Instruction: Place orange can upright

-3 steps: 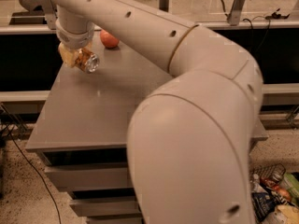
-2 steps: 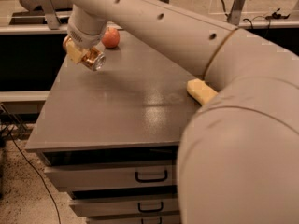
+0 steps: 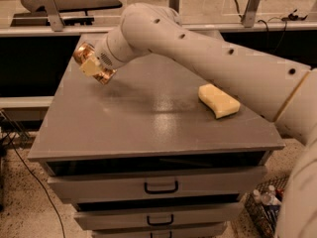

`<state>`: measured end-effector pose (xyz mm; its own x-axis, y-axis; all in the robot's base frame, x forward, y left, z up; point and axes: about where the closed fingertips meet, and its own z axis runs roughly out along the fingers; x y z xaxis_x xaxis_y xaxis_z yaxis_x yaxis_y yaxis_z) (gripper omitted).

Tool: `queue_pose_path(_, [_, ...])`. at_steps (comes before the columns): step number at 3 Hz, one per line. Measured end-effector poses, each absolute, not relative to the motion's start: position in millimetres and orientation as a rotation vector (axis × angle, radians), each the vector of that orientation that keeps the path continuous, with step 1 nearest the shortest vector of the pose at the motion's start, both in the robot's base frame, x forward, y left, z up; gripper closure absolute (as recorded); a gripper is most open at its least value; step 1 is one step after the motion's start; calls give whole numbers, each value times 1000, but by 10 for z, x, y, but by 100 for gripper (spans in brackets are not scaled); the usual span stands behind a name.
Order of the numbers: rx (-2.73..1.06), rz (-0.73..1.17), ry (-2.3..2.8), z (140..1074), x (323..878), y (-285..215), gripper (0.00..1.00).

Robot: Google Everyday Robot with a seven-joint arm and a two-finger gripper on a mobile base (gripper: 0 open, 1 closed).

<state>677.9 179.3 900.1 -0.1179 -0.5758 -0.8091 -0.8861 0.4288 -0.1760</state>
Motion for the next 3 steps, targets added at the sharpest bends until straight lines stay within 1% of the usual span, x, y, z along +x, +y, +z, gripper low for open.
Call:
queue_pose_path(2, [-1093, 522, 1568, 9368, 6830, 1651, 100])
queue_pose_path(3, [-1094, 522, 1570, 9363, 6830, 1656, 100])
